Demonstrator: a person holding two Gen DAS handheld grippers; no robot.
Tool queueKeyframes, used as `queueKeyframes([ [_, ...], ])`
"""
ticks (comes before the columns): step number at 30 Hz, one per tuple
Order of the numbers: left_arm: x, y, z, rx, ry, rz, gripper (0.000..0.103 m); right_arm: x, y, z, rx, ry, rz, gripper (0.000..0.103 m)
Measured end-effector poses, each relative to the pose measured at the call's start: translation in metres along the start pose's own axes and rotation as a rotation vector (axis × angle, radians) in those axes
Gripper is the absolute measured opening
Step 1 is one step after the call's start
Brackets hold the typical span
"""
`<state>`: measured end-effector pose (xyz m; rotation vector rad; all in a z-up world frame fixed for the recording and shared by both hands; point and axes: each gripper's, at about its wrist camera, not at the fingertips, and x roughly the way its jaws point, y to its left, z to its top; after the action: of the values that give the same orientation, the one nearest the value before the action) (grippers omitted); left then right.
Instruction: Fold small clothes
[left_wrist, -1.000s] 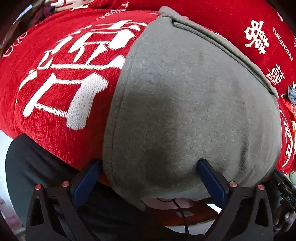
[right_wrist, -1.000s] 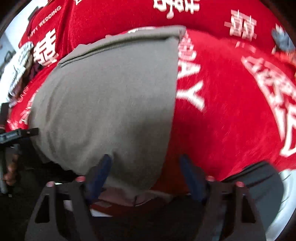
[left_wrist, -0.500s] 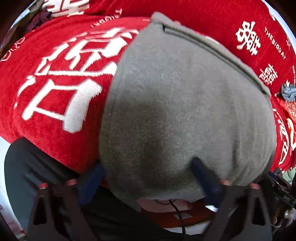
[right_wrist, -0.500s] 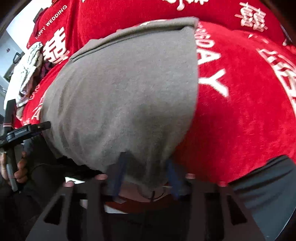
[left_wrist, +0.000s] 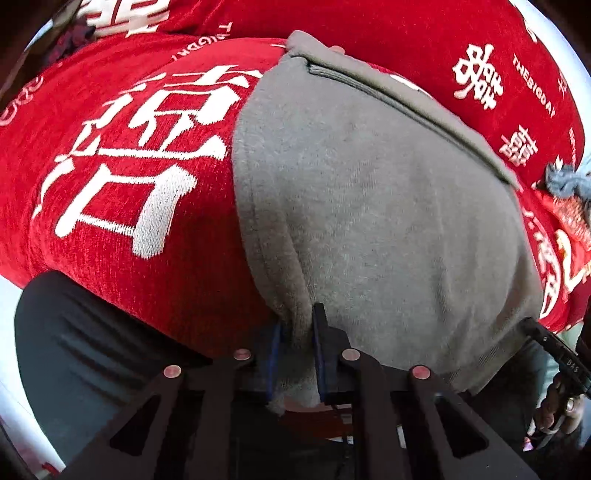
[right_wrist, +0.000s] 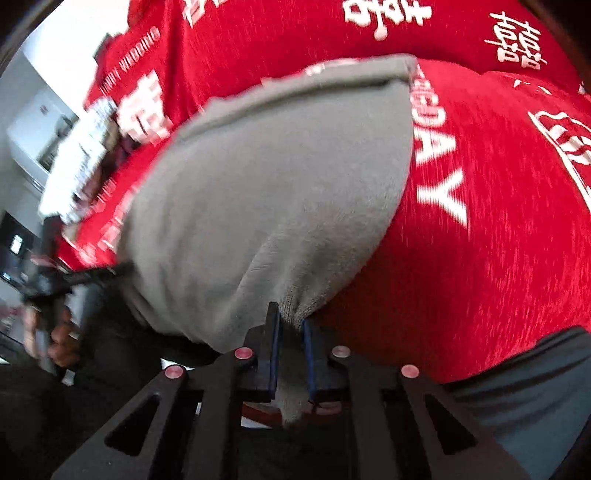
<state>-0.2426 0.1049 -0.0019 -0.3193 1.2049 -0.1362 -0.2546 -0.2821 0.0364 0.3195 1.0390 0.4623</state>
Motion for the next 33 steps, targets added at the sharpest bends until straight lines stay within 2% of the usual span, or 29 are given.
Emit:
queueKeyframes([
  [2,-0.005,0.007,0.008,-0.042,-0.014,-0.056,0.017,-0.010,-0.002,0.010,0.019,-0.047,0.034,0.012],
  [3,-0.012,0.008,0.016,-0.062,-0.047,-0.088,0.012,-0.014,-0.001,0.020,0.032,-0.081,0.050,0.012],
  [6,-0.024,0.007,0.045,-0.083,-0.106,-0.148,0.011,-0.025,-0.003,0.042,0.044,-0.159,0.063,0.012],
  [8,-0.028,0.002,0.064,-0.075,-0.145,-0.157,0.011,-0.028,-0.001,0.063,0.031,-0.211,0.050,0.012],
  [10,-0.023,-0.008,0.091,-0.043,-0.187,-0.129,0.011,-0.025,-0.003,0.083,0.029,-0.238,0.035,0.012],
  [14,0.006,-0.011,0.127,-0.063,-0.157,-0.123,0.011,0.007,-0.007,0.111,0.045,-0.221,-0.009,0.012],
  [17,0.016,-0.012,0.129,-0.044,-0.153,-0.131,0.012,0.028,-0.021,0.114,0.058,-0.171,-0.063,0.013],
  [19,0.013,-0.012,0.128,-0.033,-0.145,-0.152,0.013,0.036,-0.028,0.109,0.070,-0.130,-0.077,0.018],
  [20,0.010,-0.008,0.125,-0.037,-0.134,-0.167,0.022,0.037,-0.029,0.106,0.072,-0.123,-0.071,0.020],
  [21,0.007,-0.005,0.120,-0.044,-0.121,-0.172,0.056,0.035,-0.031,0.100,0.069,-0.119,-0.060,0.023],
  [23,0.004,-0.001,0.111,-0.061,-0.128,-0.197,0.096,0.030,-0.031,0.091,0.058,-0.122,-0.061,0.042],
  [24,-0.003,0.000,0.101,-0.067,-0.158,-0.179,0.096,0.026,-0.030,0.085,0.050,-0.130,-0.064,0.054],
  [27,-0.004,-0.004,0.085,-0.023,-0.152,-0.114,0.096,0.015,-0.030,0.068,0.056,-0.141,-0.064,0.055],
  [30,0.008,-0.010,0.063,-0.002,-0.091,-0.127,0.096,0.011,-0.031,0.053,0.082,-0.122,-0.056,0.055],
  [33,0.013,-0.024,0.051,0.054,-0.115,-0.081,0.096,0.018,-0.033,0.041,0.097,-0.086,-0.042,0.055],
])
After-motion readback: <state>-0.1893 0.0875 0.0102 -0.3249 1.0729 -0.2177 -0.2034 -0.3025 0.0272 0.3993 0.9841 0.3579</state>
